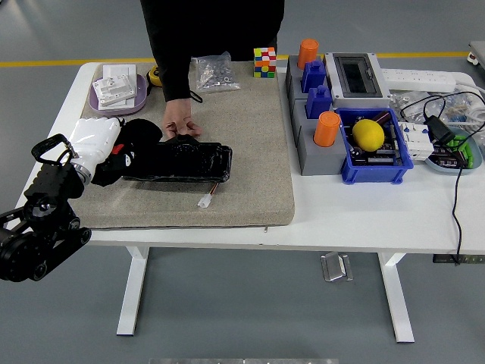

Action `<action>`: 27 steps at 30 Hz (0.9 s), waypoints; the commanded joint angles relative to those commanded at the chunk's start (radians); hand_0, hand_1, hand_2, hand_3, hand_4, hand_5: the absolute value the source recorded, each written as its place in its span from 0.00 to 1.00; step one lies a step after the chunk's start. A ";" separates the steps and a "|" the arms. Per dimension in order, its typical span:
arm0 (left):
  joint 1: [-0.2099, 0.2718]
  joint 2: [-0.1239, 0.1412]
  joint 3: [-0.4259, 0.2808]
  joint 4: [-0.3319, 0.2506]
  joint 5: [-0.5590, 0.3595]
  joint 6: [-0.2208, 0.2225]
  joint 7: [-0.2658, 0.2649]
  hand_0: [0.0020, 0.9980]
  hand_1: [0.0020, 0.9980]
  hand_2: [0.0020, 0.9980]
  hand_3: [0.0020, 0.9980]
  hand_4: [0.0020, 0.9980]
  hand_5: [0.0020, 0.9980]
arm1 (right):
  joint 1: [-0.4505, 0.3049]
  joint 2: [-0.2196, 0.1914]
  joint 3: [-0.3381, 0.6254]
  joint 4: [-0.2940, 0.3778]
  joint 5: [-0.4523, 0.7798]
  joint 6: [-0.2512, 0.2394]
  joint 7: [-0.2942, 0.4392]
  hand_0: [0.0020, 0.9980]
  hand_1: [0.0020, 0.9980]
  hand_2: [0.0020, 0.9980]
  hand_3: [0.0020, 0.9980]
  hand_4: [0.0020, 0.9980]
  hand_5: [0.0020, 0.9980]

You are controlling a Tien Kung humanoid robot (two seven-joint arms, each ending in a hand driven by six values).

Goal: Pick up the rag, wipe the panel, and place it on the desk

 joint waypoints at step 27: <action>-0.024 -0.076 0.061 -0.082 -0.033 -0.009 0.015 0.22 0.13 0.46 0.41 0.45 0.00 | 0.009 -0.008 -0.014 0.000 0.008 0.002 -0.002 0.77 0.73 0.73 0.60 0.90 0.57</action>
